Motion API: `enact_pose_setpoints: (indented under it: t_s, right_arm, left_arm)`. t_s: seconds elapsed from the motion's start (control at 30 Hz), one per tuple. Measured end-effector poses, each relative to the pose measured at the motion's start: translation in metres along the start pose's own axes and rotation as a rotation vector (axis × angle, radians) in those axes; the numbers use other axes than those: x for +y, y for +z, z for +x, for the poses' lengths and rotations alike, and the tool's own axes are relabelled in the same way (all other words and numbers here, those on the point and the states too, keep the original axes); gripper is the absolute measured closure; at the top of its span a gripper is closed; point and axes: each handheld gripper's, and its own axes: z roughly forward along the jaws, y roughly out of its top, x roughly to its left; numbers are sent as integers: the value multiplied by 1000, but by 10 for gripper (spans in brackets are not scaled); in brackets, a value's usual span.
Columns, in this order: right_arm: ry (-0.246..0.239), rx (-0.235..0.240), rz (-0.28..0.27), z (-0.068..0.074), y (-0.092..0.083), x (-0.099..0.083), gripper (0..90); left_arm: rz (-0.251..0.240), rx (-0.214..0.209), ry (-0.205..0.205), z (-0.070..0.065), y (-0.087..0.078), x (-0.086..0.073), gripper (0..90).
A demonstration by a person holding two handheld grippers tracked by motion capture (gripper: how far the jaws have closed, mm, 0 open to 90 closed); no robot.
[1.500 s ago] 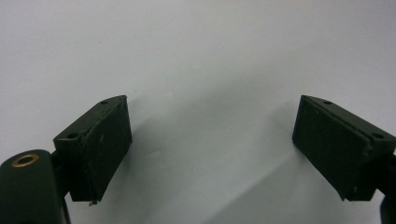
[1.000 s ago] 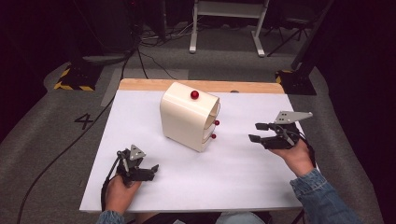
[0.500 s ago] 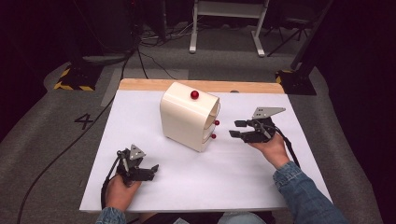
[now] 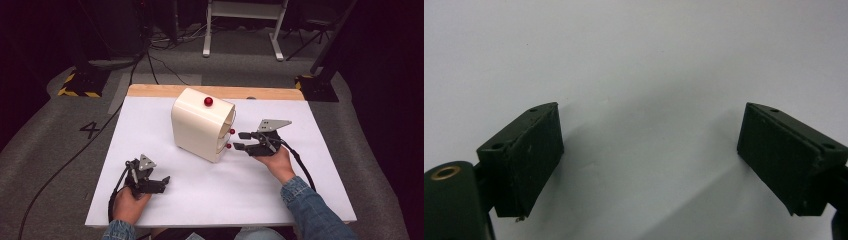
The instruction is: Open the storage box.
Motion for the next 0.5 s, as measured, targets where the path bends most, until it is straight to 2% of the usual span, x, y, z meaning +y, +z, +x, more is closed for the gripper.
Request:
enact_pose_setpoints:
  t_s: [0.17, 0.3, 0.5]
  right_arm:
    - [-1, 8, 31, 2, 11, -6, 499]
    - [2, 13, 31, 1, 18, -10, 529]
    - [19, 44, 33, -2, 26, -15, 597]
  left_arm:
    - [1, 0, 2, 0, 0, 0, 111]
    - [4, -1, 3, 0, 0, 0, 111]
    - [2, -1, 1, 0, 0, 0, 111]
